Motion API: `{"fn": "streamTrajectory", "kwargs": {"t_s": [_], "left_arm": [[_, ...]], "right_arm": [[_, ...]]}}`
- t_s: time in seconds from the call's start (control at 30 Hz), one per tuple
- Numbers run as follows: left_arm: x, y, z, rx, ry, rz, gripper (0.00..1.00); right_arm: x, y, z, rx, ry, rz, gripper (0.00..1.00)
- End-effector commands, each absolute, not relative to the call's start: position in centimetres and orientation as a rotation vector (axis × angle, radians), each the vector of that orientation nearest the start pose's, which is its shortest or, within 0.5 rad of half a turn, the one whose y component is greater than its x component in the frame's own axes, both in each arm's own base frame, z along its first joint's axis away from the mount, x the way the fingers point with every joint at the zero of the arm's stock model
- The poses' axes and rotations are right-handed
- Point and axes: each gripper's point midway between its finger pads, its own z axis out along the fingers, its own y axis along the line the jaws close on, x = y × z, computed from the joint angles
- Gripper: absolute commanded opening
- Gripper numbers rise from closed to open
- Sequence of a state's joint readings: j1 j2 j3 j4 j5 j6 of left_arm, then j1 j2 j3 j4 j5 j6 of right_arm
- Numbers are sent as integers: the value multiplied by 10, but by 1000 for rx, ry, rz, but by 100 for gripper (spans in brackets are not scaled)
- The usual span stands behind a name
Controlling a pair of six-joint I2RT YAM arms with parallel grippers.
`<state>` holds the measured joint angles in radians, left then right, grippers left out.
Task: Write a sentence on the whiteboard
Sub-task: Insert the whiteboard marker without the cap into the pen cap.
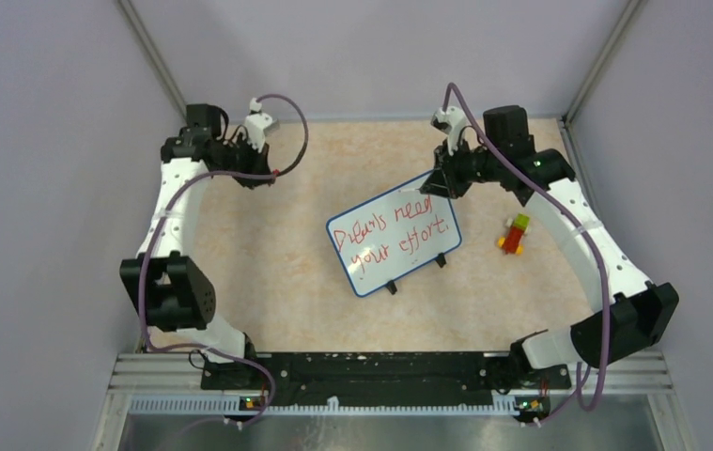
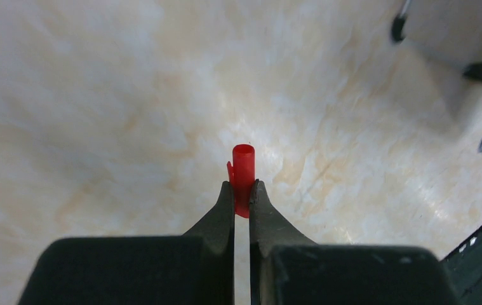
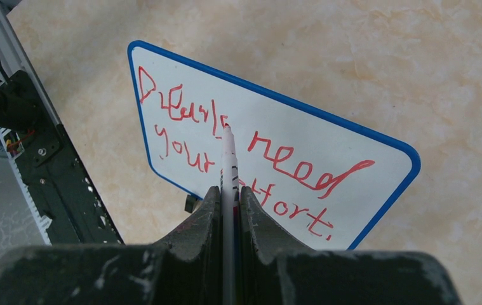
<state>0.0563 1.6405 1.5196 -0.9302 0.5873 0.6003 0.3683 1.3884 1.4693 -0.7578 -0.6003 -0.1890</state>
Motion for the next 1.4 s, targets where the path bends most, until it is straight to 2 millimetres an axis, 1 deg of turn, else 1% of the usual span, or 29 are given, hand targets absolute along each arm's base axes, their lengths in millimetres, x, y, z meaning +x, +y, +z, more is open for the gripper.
{"fn": "streamTrajectory", "kwargs": {"t_s": [0.0,0.07,0.13,0.17,0.23,0.33,0.43,0.53,0.73,0.83,1.0,1.13,1.37], "left_arm": [[342,-111,277,1012,2029,-624,0],[327,-141,288,1122,1970,-655,0],[312,-161,295,1204,1921,-686,0],[305,-171,295,1252,1899,-689,0],[291,-186,294,1348,1846,-664,0],[276,-202,285,1455,1784,-612,0],[264,-213,276,1542,1755,-573,0],[256,-221,271,1590,1736,-577,0],[247,-234,266,1649,1672,-568,0],[246,-236,264,1667,1652,-538,0],[241,-242,267,1671,1622,-542,0],[237,-245,265,1673,1603,-531,0],[232,-248,270,1657,1587,-566,0]], "right_arm": [[302,222,307,-897,1966,839,0],[297,226,308,-897,1966,892,0],[291,230,308,-898,1969,945,0],[287,232,308,-899,1968,978,0],[276,238,309,-902,1962,1068,0],[263,244,306,-893,1970,1188,0],[257,248,305,-865,1977,1255,0],[252,251,303,-843,1984,1312,0],[239,259,302,-853,1977,1407,0],[236,262,301,-865,1974,1425,0],[232,262,301,-871,1972,1442,0],[228,261,299,-868,1973,1452,0],[220,261,301,-854,1969,1478,0]]}}
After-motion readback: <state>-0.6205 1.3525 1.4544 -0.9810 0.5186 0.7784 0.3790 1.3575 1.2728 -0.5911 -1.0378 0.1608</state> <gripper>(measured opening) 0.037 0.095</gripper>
